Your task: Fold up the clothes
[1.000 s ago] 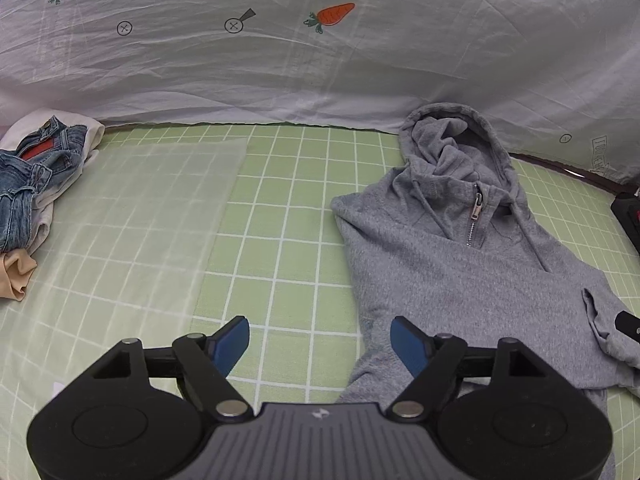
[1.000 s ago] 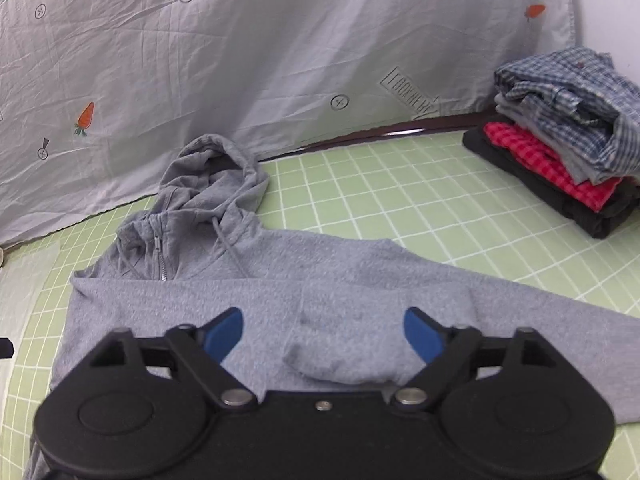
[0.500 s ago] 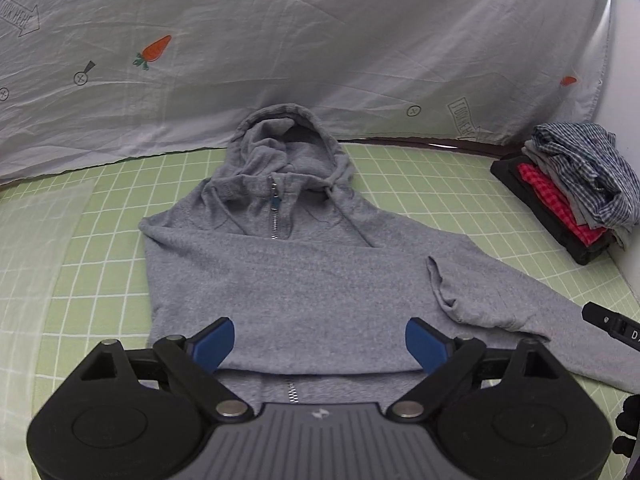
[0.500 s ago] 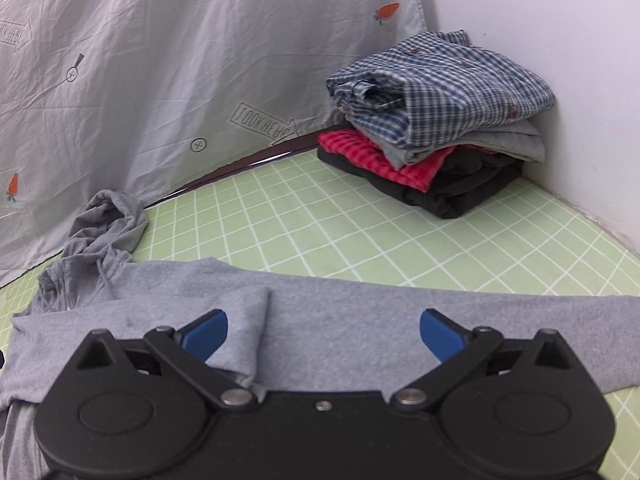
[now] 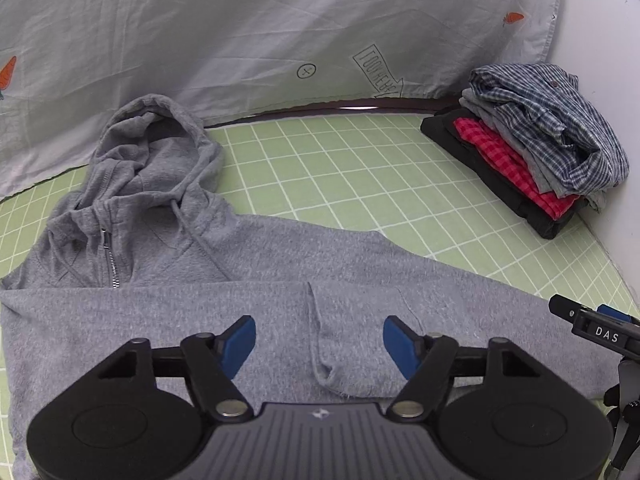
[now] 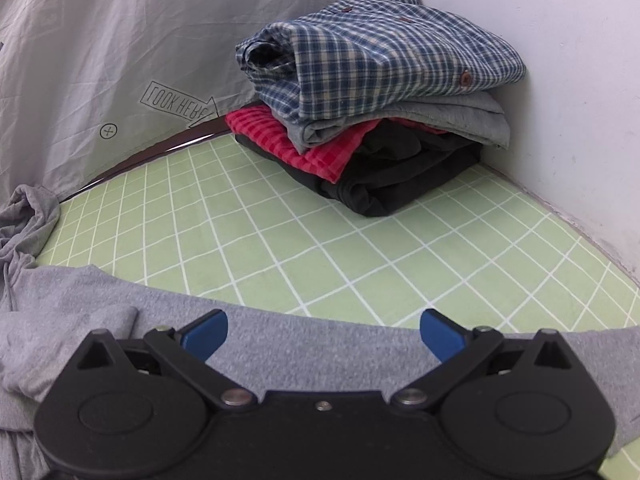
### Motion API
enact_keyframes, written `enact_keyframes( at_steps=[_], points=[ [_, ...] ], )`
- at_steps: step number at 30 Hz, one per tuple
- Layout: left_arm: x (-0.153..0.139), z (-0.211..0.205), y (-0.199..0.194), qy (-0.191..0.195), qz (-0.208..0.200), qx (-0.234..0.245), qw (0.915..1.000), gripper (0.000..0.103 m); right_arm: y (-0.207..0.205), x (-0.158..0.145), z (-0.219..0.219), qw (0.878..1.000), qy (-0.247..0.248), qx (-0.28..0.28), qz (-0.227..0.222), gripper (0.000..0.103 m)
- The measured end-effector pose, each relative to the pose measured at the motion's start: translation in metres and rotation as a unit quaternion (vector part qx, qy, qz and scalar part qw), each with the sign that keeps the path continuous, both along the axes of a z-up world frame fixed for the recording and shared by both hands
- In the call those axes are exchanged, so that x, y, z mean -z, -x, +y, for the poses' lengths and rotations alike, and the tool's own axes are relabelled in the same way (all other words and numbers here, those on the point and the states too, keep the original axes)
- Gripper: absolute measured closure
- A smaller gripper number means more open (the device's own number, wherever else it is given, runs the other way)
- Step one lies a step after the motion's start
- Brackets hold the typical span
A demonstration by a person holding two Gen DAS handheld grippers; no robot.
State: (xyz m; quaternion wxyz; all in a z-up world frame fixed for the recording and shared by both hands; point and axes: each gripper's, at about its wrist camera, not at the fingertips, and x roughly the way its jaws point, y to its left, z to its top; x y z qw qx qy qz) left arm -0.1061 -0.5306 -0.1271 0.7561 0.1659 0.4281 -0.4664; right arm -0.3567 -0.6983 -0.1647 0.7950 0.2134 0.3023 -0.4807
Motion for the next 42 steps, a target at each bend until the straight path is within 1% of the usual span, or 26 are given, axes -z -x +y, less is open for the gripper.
enact_keyframes(
  at_steps=[1, 2, 3, 5, 6, 9, 10, 12, 15, 17, 20, 23, 26, 30, 35, 39, 42],
  points=[
    [0.004, -0.006, -0.001, -0.005, 0.009, 0.008, 0.9999, 0.055, -0.002, 0.002, -0.003, 1.0, -0.001, 0.0, 0.005, 0.0],
    [0.008, -0.011, -0.002, -0.01, 0.017, 0.015, 0.9997, 0.061, -0.003, 0.005, -0.005, 1.0, -0.003, 0.001, 0.008, 0.0],
    [0.011, -0.016, -0.003, -0.016, 0.022, 0.021, 0.9994, 0.071, -0.005, 0.006, -0.007, 1.0, -0.006, 0.002, 0.011, 0.0],
    [0.017, -0.021, -0.003, -0.028, 0.018, 0.025, 0.9991, 0.073, -0.008, 0.01, -0.01, 1.0, -0.011, 0.003, 0.017, 0.0],
    [0.019, -0.024, -0.003, -0.033, 0.016, 0.026, 0.999, 0.076, -0.009, 0.012, -0.011, 1.0, -0.013, 0.003, 0.018, 0.0],
    [0.024, -0.027, -0.006, -0.042, 0.011, 0.026, 0.9987, 0.095, -0.01, 0.015, -0.01, 1.0, -0.017, 0.002, 0.025, 0.0],
    [0.023, -0.026, -0.007, -0.04, 0.012, 0.027, 0.9988, 0.098, -0.011, 0.017, -0.009, 0.999, -0.018, 0.002, 0.028, 0.0],
    [0.02, -0.022, -0.007, -0.034, 0.01, 0.028, 0.999, 0.099, -0.011, 0.018, -0.008, 0.999, -0.021, 0.003, 0.031, 0.0],
    [0.009, -0.014, -0.003, -0.026, -0.006, 0.029, 0.9992, 0.099, -0.011, 0.017, -0.005, 0.999, -0.021, 0.004, 0.034, 0.0],
    [0.0, -0.004, -0.004, -0.017, -0.013, 0.02, 0.9996, 0.099, -0.012, 0.014, -0.002, 0.999, -0.017, 0.001, 0.036, 0.0],
    [-0.013, 0.015, -0.008, -0.007, -0.028, -0.002, 0.9996, 0.099, -0.012, 0.011, 0.003, 0.999, -0.01, -0.004, 0.038, 0.0],
    [-0.025, 0.039, -0.019, 0.006, -0.036, -0.034, 0.9987, 0.099, -0.014, 0.007, 0.008, 0.999, -0.006, -0.01, 0.04, 0.0],
    [-0.031, 0.062, -0.031, 0.01, -0.046, -0.067, 0.9966, 0.099, -0.017, 0.006, 0.013, 0.999, -0.004, -0.017, 0.044, 0.0],
    [-0.035, 0.091, -0.048, 0.004, -0.069, -0.107, 0.9919, 0.099, -0.021, 0.004, 0.017, 0.998, 0.001, -0.027, 0.049, 0.0],
    [-0.041, 0.128, -0.067, -0.003, -0.1, -0.151, 0.9834, 0.099, -0.024, 0.001, 0.021, 0.998, 0.007, -0.033, 0.056, 0.0],
    [-0.035, 0.151, -0.085, -0.019, -0.101, -0.196, 0.9753, 0.099, -0.025, 0.002, 0.021, 0.998, 0.004, -0.032, 0.06, 0.0],
    [-0.022, 0.163, -0.097, -0.039, -0.09, -0.228, 0.9687, 0.097, -0.026, 0.003, 0.021, 0.997, 0.003, -0.032, 0.063, 0.0]
  ],
)
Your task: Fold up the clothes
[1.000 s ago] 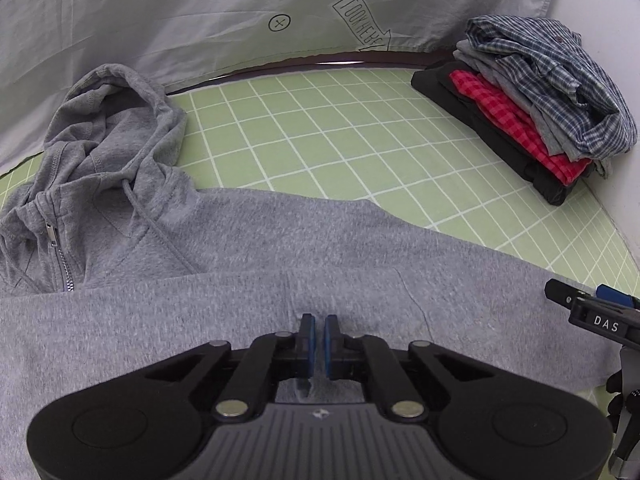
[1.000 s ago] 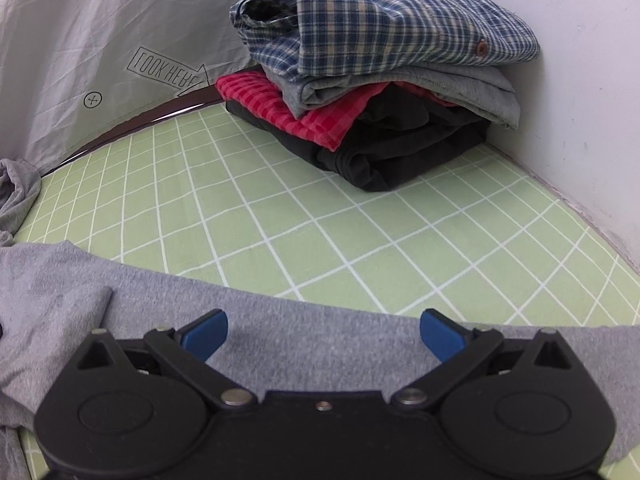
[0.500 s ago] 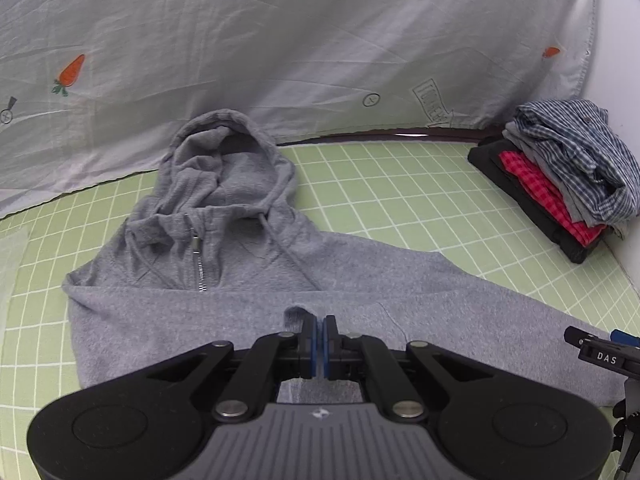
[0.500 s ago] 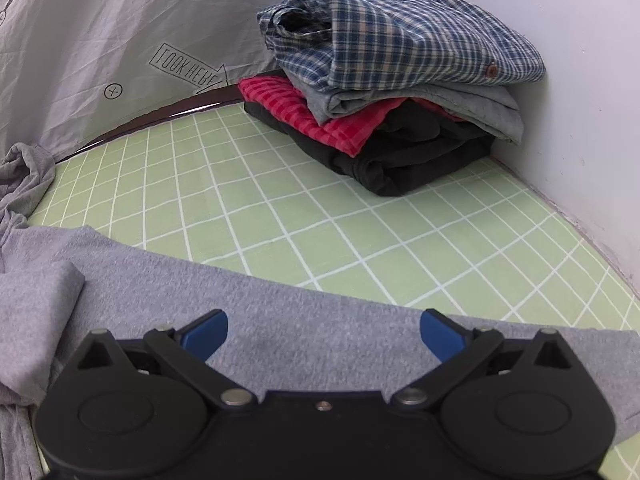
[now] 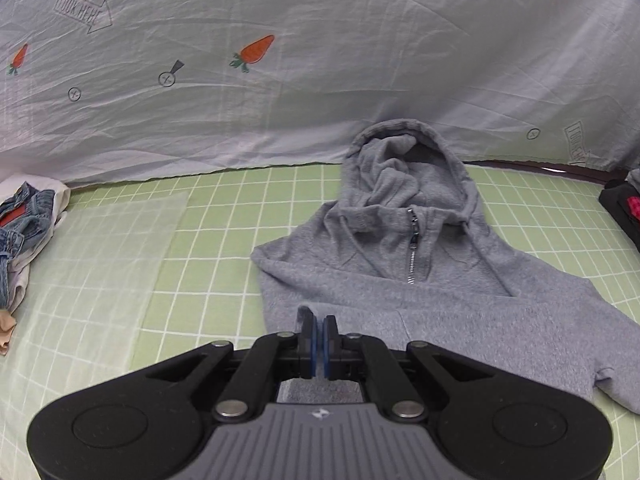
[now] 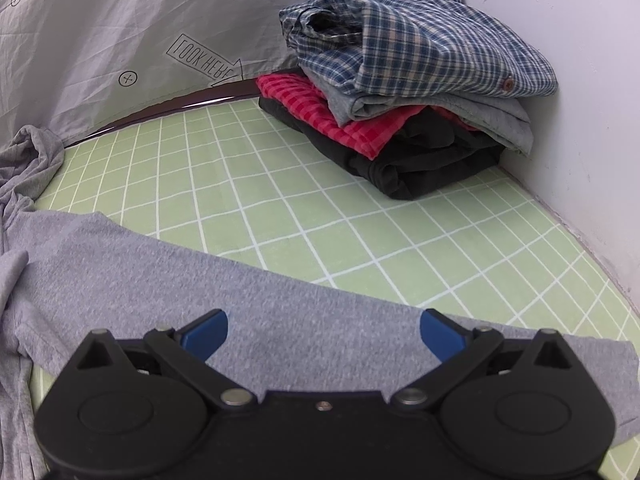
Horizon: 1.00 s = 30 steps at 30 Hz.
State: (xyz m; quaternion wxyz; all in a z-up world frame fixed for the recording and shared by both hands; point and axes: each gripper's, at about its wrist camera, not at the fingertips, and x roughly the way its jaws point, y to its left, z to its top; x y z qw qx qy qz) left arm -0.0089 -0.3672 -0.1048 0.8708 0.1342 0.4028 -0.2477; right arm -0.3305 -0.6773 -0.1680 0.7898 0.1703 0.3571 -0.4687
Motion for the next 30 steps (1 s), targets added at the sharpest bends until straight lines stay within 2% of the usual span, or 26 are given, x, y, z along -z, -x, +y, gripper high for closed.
enact_keyframes(
  at_steps=[2, 5, 7, 8, 11, 12, 13, 17, 25, 28, 30],
  points=[
    [0.012, 0.005, -0.007, -0.012, 0.024, -0.027, 0.9993, 0.094, 0.0, 0.001, 0.0, 1.0, -0.002, -0.001, 0.001, 0.0],
    [0.015, 0.009, -0.006, -0.017, 0.028, -0.048, 0.9983, 0.093, 0.0, 0.002, 0.001, 1.0, -0.003, -0.003, 0.003, 0.0],
    [0.013, 0.009, -0.003, -0.014, 0.022, -0.053, 0.9983, 0.073, 0.001, 0.003, 0.0, 1.0, -0.002, -0.002, 0.003, 0.0],
    [0.011, 0.007, -0.001, -0.01, 0.02, -0.053, 0.9983, 0.069, 0.002, 0.003, -0.001, 1.0, -0.002, -0.002, 0.002, 0.0],
    [0.005, 0.0, 0.004, 0.007, 0.012, -0.044, 0.9989, 0.047, 0.008, 0.004, -0.004, 1.0, 0.0, 0.006, 0.002, 0.0],
    [0.004, -0.004, 0.005, 0.01, 0.009, -0.037, 0.9992, 0.033, 0.012, 0.005, -0.006, 1.0, 0.001, 0.011, 0.002, 0.0],
    [0.002, -0.007, 0.007, 0.01, 0.005, -0.031, 0.9994, 0.026, 0.016, 0.006, -0.008, 1.0, 0.002, 0.015, 0.002, 0.0],
    [-0.002, -0.02, 0.016, 0.011, 0.001, -0.006, 0.9999, 0.025, 0.042, 0.011, -0.015, 0.999, 0.01, 0.031, 0.007, 0.0],
    [-0.006, -0.027, 0.033, 0.008, -0.002, 0.014, 0.9999, 0.024, 0.111, 0.021, -0.031, 0.997, 0.022, 0.076, 0.007, 0.0],
    [-0.006, -0.028, 0.037, 0.003, 0.0, 0.016, 0.9999, 0.024, 0.135, 0.021, -0.038, 0.995, 0.02, 0.096, -0.007, 0.0],
    [-0.005, -0.029, 0.039, 0.002, 0.003, 0.016, 0.9999, 0.024, 0.147, 0.022, -0.043, 0.994, 0.001, 0.103, -0.035, 0.0]
  ],
)
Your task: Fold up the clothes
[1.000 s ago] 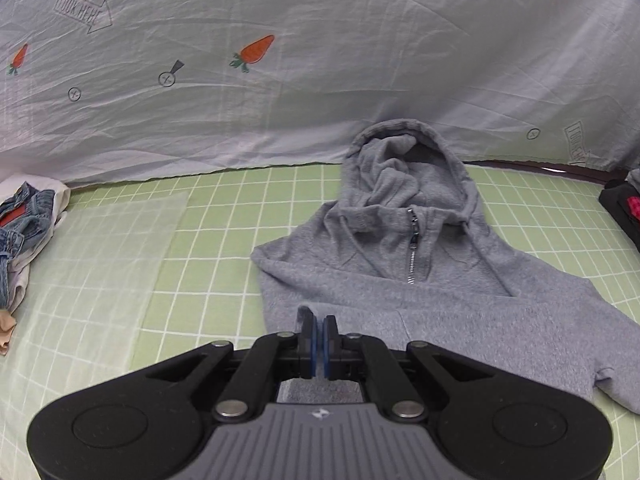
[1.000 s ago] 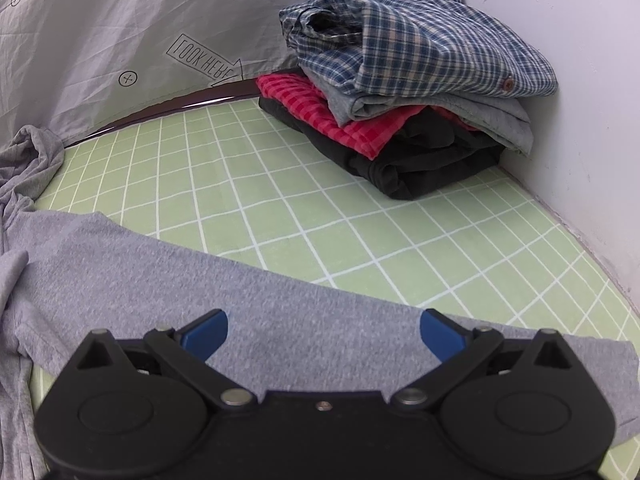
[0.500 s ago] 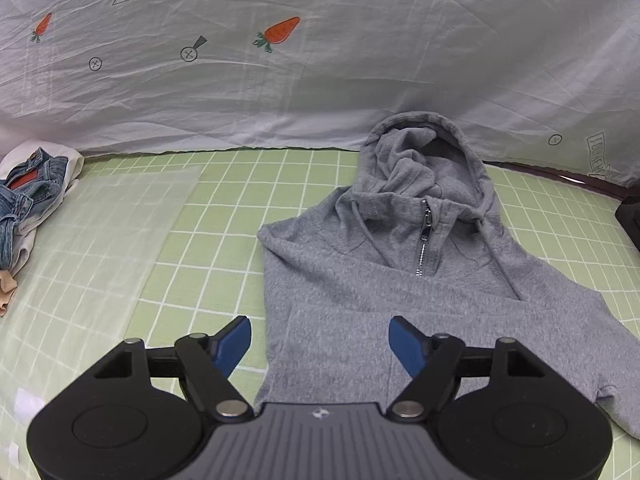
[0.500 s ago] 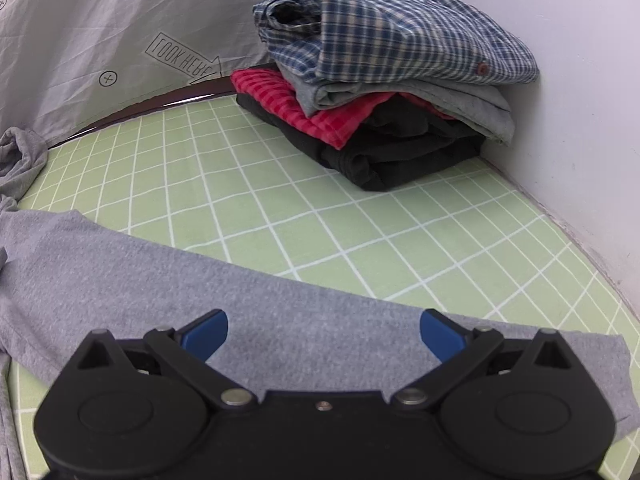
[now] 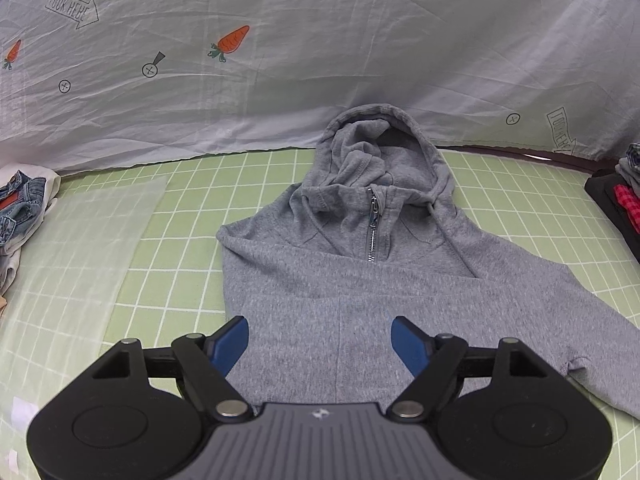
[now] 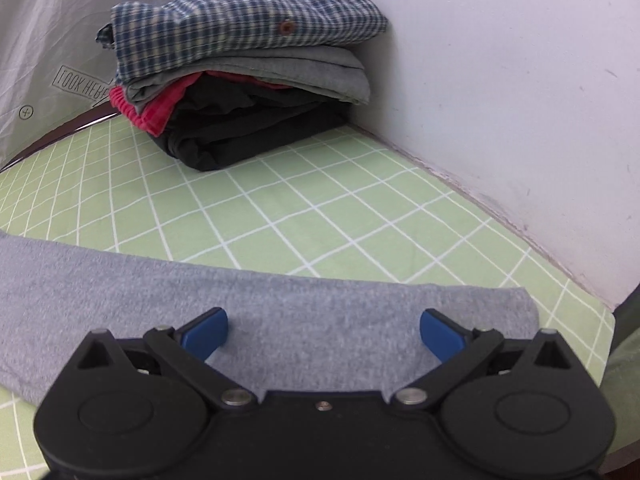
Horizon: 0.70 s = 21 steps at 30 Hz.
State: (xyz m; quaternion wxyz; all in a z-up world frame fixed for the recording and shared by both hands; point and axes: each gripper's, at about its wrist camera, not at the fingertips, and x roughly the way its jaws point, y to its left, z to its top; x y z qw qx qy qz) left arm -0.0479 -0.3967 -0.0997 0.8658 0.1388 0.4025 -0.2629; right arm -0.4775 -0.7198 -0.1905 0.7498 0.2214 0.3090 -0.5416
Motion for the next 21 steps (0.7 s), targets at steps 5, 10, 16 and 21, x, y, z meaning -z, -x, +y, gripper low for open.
enact_keyframes(
  at_steps=[5, 10, 16, 21],
  points=[
    [-0.001, -0.005, 0.006, 0.003, 0.005, 0.006, 1.0, 0.024, -0.005, 0.0, 0.003, 1.0, 0.001, 0.006, -0.005, 0.0],
    [-0.001, -0.007, 0.01, 0.004, 0.004, 0.013, 0.9999, 0.024, -0.024, -0.002, 0.015, 0.999, 0.016, -0.032, -0.015, 0.025],
    [0.0, -0.004, 0.007, 0.005, 0.01, 0.006, 0.9999, 0.024, -0.058, -0.006, 0.021, 0.998, 0.018, -0.052, -0.026, 0.092],
    [-0.002, -0.003, 0.005, 0.007, 0.006, 0.005, 0.9999, 0.024, -0.109, -0.008, 0.025, 0.991, -0.007, -0.124, -0.044, 0.094]
  ],
)
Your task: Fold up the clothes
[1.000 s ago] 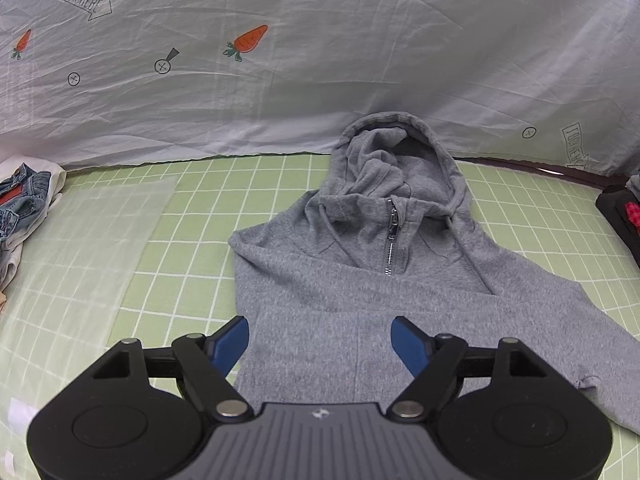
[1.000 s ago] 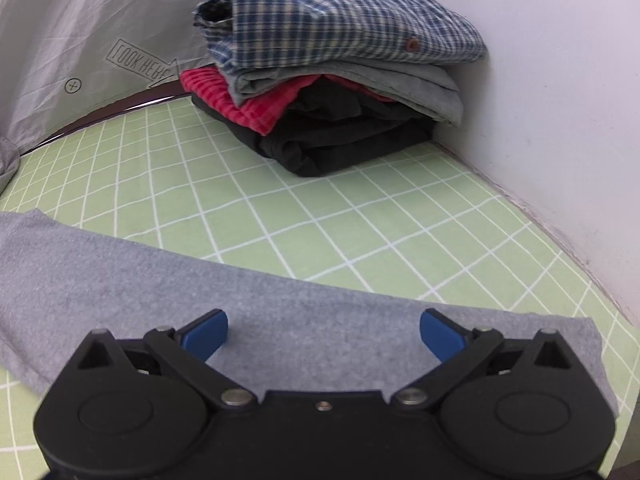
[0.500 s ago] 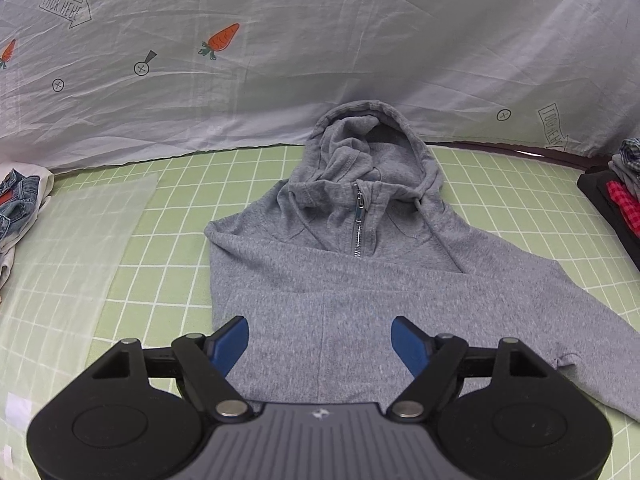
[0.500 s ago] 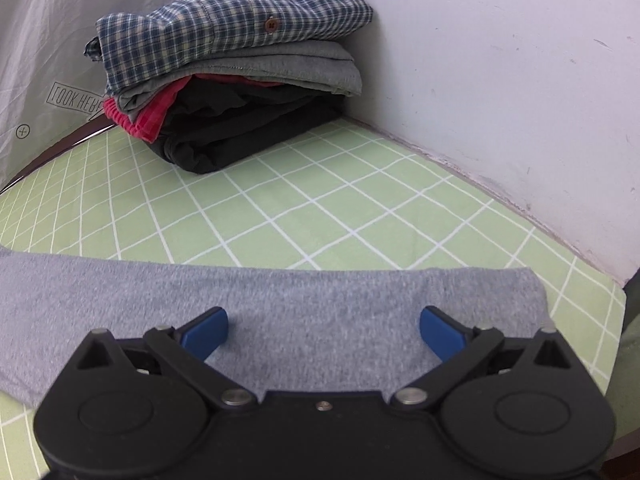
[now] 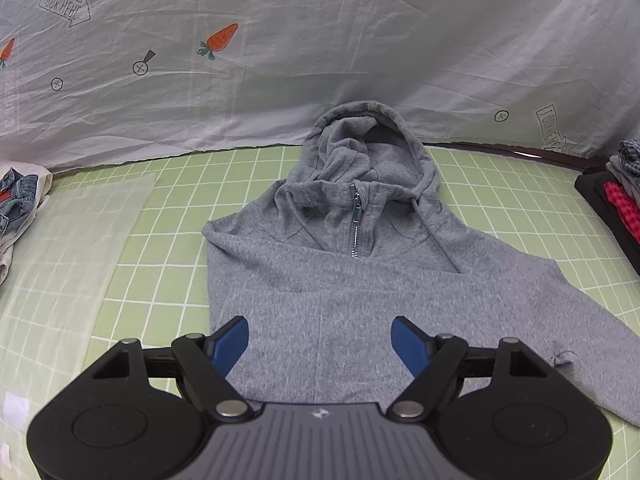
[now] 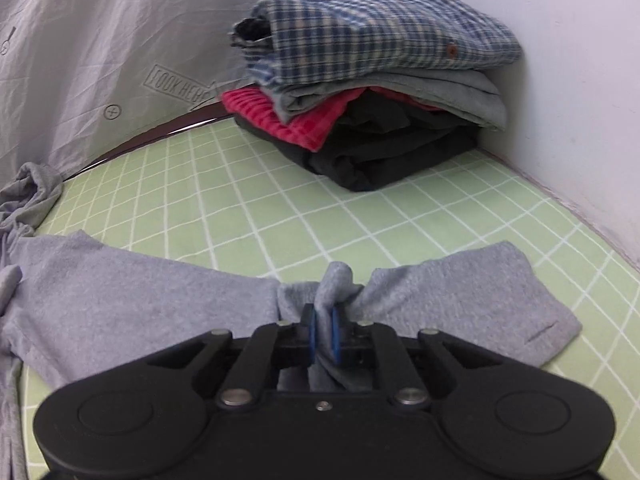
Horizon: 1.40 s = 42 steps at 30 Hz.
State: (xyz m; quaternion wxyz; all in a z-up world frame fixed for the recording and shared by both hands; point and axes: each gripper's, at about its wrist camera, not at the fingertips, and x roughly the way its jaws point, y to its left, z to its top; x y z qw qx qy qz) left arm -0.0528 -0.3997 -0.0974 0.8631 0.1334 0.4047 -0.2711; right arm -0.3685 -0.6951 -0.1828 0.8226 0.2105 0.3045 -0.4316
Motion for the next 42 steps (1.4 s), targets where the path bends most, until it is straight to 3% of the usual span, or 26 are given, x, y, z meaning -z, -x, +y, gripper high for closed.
enact_keyframes(
  at_steps=[2, 5, 7, 8, 9, 12, 14, 22, 26, 28, 30, 31, 32, 33, 37, 42],
  points=[
    [-0.001, 0.002, -0.001, 0.002, -0.001, -0.004, 1.0, 0.024, -0.025, -0.001, 0.007, 0.999, -0.012, -0.038, -0.004, 0.094],
    [0.0, 0.006, -0.003, 0.002, 0.003, -0.012, 0.9999, 0.024, -0.05, -0.007, 0.017, 0.997, -0.013, -0.073, 0.022, 0.084],
    [0.0, 0.008, -0.004, 0.001, 0.004, -0.016, 0.9999, 0.024, -0.049, -0.015, 0.017, 0.997, -0.008, -0.075, 0.013, 0.059],
    [0.001, 0.009, -0.004, 0.0, 0.004, -0.018, 0.9998, 0.024, -0.043, -0.02, 0.015, 0.998, -0.001, -0.064, 0.001, 0.04],
    [0.001, 0.01, -0.004, -0.001, 0.005, -0.019, 0.9998, 0.024, -0.035, -0.024, 0.012, 0.999, 0.007, -0.048, -0.007, 0.03],
    [0.003, 0.01, -0.005, -0.004, 0.008, -0.022, 0.9997, 0.024, -0.011, -0.031, -0.004, 1.0, 0.024, 0.0, -0.008, 0.015],
    [0.004, 0.007, -0.005, -0.005, 0.011, -0.019, 0.9997, 0.024, 0.002, -0.028, -0.017, 0.999, 0.032, 0.036, 0.011, 0.01],
    [0.005, -0.001, 0.0, -0.01, 0.011, 0.0, 0.9999, 0.024, 0.025, 0.0, -0.051, 0.995, -0.014, 0.093, 0.043, 0.011],
    [0.004, 0.002, -0.001, -0.012, 0.009, -0.007, 0.9999, 0.024, 0.018, 0.005, -0.048, 0.995, -0.021, 0.079, 0.048, 0.024],
    [0.003, 0.003, -0.002, -0.01, 0.01, -0.012, 0.9998, 0.024, 0.017, 0.003, -0.045, 0.996, -0.02, 0.074, 0.044, 0.033],
    [0.003, 0.005, -0.003, -0.009, 0.01, -0.018, 0.9998, 0.024, 0.015, 0.0, -0.04, 0.997, -0.019, 0.059, 0.037, 0.06],
    [0.002, 0.006, -0.003, -0.008, 0.009, -0.019, 0.9997, 0.024, 0.013, -0.002, -0.037, 0.998, -0.021, 0.053, 0.033, 0.067],
    [0.002, 0.007, -0.003, -0.007, 0.009, -0.02, 0.9997, 0.024, 0.01, -0.002, -0.034, 0.998, -0.023, 0.048, 0.029, 0.084],
    [0.001, 0.009, -0.003, -0.005, 0.009, -0.021, 0.9997, 0.024, 0.007, -0.003, -0.03, 0.998, -0.025, 0.043, 0.026, 0.087],
    [-0.003, 0.015, -0.003, -0.002, 0.011, -0.023, 0.9997, 0.024, -0.006, -0.015, -0.009, 1.0, -0.018, 0.018, 0.011, 0.089],
    [-0.011, 0.034, 0.003, 0.001, 0.006, -0.017, 0.9998, 0.024, -0.036, -0.05, 0.022, 0.999, -0.001, -0.025, -0.041, 0.089]
  ],
)
